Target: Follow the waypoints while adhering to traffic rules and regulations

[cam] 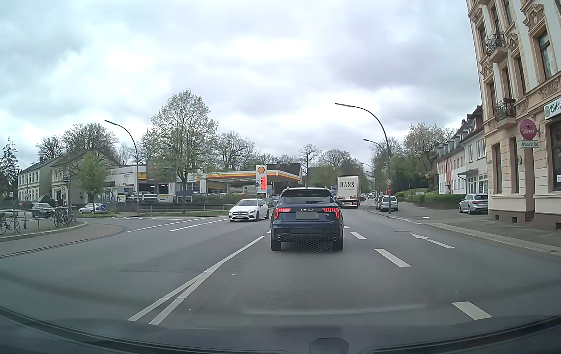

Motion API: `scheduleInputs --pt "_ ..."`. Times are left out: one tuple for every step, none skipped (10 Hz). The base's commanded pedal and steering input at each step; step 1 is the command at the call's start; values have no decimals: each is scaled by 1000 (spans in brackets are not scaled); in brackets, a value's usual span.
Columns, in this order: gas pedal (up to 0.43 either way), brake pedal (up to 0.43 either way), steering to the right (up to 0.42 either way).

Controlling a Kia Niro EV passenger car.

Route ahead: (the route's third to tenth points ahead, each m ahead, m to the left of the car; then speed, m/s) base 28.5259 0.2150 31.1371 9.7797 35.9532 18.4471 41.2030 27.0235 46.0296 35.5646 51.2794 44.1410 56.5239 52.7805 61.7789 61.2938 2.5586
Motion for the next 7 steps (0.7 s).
scheduleInputs --pt "0 6 1" --pt "0 0 1" --pt "0 6 2" --pt "0 6 3" --pt "0 6 3" --pt "0 6 3" --pt "0 6 3"
